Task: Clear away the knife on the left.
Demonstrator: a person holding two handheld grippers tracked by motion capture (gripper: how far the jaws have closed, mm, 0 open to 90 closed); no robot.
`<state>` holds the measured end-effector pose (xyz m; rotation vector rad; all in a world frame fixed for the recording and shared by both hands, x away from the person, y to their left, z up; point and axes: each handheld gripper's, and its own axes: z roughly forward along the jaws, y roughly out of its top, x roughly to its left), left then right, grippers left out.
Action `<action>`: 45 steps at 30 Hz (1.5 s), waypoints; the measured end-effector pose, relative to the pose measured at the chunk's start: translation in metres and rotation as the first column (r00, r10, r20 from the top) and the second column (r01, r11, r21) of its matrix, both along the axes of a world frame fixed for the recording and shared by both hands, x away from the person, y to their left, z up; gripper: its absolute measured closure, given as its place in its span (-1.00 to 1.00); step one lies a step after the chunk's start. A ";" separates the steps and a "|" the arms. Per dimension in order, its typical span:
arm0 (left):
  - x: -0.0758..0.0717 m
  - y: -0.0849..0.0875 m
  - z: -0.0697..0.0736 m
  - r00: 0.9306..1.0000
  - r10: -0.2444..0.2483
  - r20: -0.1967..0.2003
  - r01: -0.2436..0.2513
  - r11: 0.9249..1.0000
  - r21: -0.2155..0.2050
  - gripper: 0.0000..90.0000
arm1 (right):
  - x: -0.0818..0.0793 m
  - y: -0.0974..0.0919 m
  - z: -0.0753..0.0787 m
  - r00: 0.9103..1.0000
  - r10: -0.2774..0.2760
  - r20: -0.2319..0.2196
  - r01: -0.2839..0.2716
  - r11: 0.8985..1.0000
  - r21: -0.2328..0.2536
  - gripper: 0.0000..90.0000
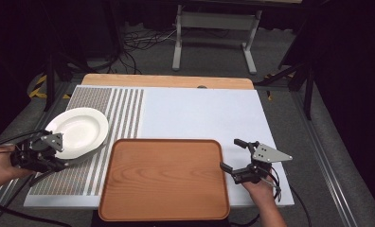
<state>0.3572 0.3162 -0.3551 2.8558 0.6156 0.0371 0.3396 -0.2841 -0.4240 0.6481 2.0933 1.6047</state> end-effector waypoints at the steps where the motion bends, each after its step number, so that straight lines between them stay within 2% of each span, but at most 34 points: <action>1: 0.000 0.000 0.001 1.000 0.010 -0.001 -0.010 1.000 -0.012 0.78 | 0.000 0.000 0.000 1.000 0.000 0.000 0.000 1.000 0.000 -0.97; 3: 0.001 -0.001 0.003 1.000 0.015 -0.013 -0.015 0.999 -0.043 0.78 | 0.000 0.000 0.000 1.000 0.000 0.000 0.000 1.000 0.000 -0.97; 6: 0.002 -0.001 0.007 0.999 0.038 -0.031 -0.041 0.994 -0.101 0.78 | 0.000 0.000 0.000 1.000 0.001 0.000 -0.001 1.000 0.000 -0.97; 8: 0.003 -0.002 0.009 0.998 0.052 -0.035 -0.056 0.991 -0.123 0.78 | 0.000 0.000 0.000 1.000 0.000 0.000 0.000 1.000 -0.001 -0.97; 17: 0.006 -0.008 0.013 0.993 0.100 -0.062 -0.109 0.981 -0.163 0.78 | 0.000 0.000 0.000 1.000 0.001 0.001 -0.001 1.000 -0.001 -0.97; 20: 0.007 -0.010 0.014 0.989 0.123 -0.076 -0.135 0.975 -0.179 0.78 | 0.000 0.000 0.000 1.000 0.001 0.001 -0.001 1.000 -0.002 -0.97; 21: 0.008 -0.011 0.015 0.990 0.122 -0.067 -0.132 0.974 -0.186 0.78 | 0.000 0.000 0.000 1.000 0.001 0.001 -0.001 1.000 -0.001 -0.97; 27: 0.008 -0.019 0.019 0.989 0.128 -0.076 -0.143 0.958 -0.249 0.78 | 0.000 -0.001 0.000 1.000 0.003 0.000 -0.003 1.000 -0.002 -0.97; 30: 0.009 -0.024 0.020 0.986 0.143 -0.081 -0.160 0.951 -0.263 0.78 | 0.000 0.000 0.000 1.000 0.004 0.001 -0.004 1.000 -0.001 -0.97; 32: 0.009 -0.027 0.020 0.981 0.165 -0.098 -0.186 0.945 -0.271 0.78 | 0.000 -0.001 0.000 1.000 0.004 0.001 -0.004 1.000 -0.002 -0.97; 33: 0.011 -0.029 0.020 0.975 0.192 -0.112 -0.216 0.936 -0.277 0.78 | 0.000 -0.001 0.000 1.000 0.004 0.002 -0.004 1.000 -0.001 -0.97; 35: 0.013 -0.032 0.019 0.975 0.194 -0.111 -0.219 0.932 -0.289 0.78 | 0.000 -0.001 0.000 1.000 0.003 -0.003 -0.003 1.000 -0.002 -0.97; 36: 0.013 -0.033 0.018 0.971 0.204 -0.121 -0.232 0.926 -0.298 0.78 | 0.000 -0.001 0.000 1.000 0.003 -0.005 -0.003 1.000 -0.001 -0.97; 38: 0.014 -0.039 0.017 0.969 0.208 -0.132 -0.240 0.921 -0.308 0.78 | 0.001 -0.001 0.000 1.000 0.003 -0.004 -0.003 1.000 -0.002 -0.97; 45: 0.016 -0.059 0.012 0.965 0.209 -0.157 -0.251 0.909 -0.332 0.78 | 0.001 -0.001 0.000 1.000 0.005 -0.005 -0.005 1.000 0.000 -0.97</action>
